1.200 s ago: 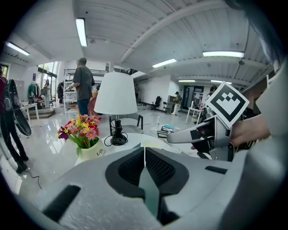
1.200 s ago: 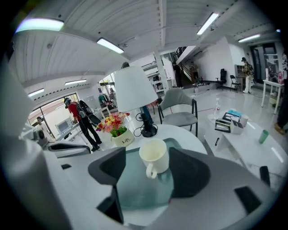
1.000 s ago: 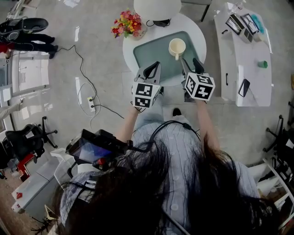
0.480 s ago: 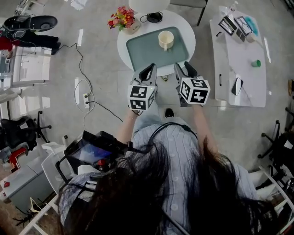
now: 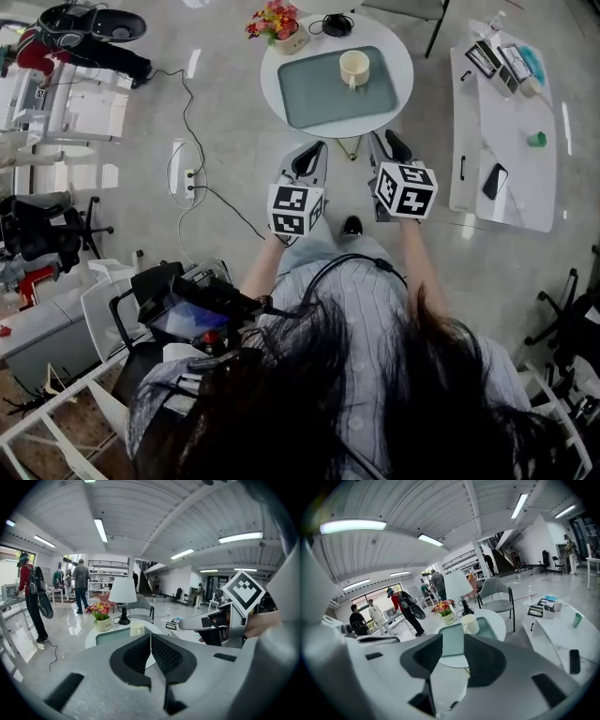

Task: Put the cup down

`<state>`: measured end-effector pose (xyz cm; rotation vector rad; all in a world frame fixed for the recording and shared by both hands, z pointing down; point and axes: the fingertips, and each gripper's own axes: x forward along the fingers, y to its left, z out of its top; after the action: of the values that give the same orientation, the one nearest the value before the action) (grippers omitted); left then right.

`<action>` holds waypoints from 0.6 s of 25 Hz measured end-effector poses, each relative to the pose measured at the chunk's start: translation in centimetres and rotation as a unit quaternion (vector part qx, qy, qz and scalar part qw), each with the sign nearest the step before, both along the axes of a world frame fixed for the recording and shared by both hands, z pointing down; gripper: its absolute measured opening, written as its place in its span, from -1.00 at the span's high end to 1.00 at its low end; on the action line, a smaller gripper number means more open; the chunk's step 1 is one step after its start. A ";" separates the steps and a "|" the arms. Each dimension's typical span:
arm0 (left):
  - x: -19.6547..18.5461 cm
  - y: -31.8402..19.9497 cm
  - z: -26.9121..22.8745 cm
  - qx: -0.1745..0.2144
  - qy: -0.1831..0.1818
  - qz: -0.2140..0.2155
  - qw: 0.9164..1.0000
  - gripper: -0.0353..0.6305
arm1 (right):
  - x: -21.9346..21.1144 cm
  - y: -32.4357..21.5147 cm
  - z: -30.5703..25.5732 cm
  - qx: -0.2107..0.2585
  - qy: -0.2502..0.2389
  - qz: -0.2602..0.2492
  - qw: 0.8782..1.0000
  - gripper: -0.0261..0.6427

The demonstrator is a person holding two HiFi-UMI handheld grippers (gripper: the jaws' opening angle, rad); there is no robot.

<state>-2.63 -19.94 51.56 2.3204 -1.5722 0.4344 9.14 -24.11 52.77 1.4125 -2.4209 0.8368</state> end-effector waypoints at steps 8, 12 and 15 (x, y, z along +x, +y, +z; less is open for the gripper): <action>-2.0 3.3 0.4 -0.021 -0.020 -0.019 0.999 0.84 | -1.7 2.0 1.2 -0.013 -0.003 -0.021 1.000 0.47; -3.3 5.0 1.2 -0.031 -0.028 -0.023 0.999 0.84 | -2.6 2.9 1.7 -0.011 -0.001 -0.024 1.000 0.50; -3.9 5.9 1.3 -0.032 -0.027 -0.021 0.999 0.84 | -3.1 3.8 1.6 -0.007 0.004 -0.022 1.000 0.52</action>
<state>-6.57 -14.07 52.83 2.2418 -1.6038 0.5329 6.07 -20.28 54.34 1.3497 -2.4276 0.8344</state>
